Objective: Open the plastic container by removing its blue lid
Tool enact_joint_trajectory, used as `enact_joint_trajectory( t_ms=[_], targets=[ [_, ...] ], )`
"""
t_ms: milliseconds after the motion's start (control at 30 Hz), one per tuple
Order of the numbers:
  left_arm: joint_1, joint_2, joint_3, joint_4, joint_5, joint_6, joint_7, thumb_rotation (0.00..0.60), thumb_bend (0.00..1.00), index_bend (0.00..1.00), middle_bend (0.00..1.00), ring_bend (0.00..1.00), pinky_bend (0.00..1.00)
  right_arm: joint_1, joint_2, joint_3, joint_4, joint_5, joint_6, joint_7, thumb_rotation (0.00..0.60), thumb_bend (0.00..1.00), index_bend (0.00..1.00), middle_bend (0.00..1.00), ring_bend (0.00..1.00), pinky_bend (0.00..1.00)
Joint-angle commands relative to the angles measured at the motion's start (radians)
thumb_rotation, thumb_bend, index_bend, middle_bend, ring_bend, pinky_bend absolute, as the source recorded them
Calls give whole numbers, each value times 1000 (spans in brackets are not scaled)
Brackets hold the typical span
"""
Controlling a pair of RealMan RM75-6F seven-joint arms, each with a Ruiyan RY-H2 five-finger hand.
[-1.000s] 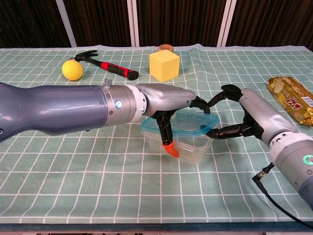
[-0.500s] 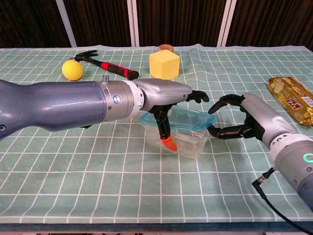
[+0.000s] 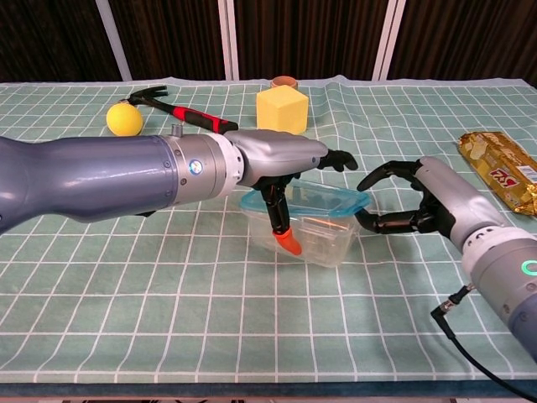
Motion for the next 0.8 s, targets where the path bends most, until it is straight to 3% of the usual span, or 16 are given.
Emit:
enact_joint_trajectory(
  t_ms=[33, 500, 800],
  targets=[
    [1, 4, -2, -5, 3, 2, -1, 600, 17, 32, 59, 74, 233, -1, -3, 4, -3, 0, 3, 7, 600, 562, 768, 182, 0, 0],
    [0, 25, -9, -30, 3, 6, 3, 600, 5, 32, 59, 74, 232, -7, 2, -3, -10, 4, 5, 12, 600, 562, 740, 186, 0, 0],
    [4, 30, -10, -36, 21, 19, 2, 600, 5, 32, 59, 74, 230, -1, 0, 9, -5, -3, 3, 21, 600, 561, 783, 206, 0, 0]
  ],
)
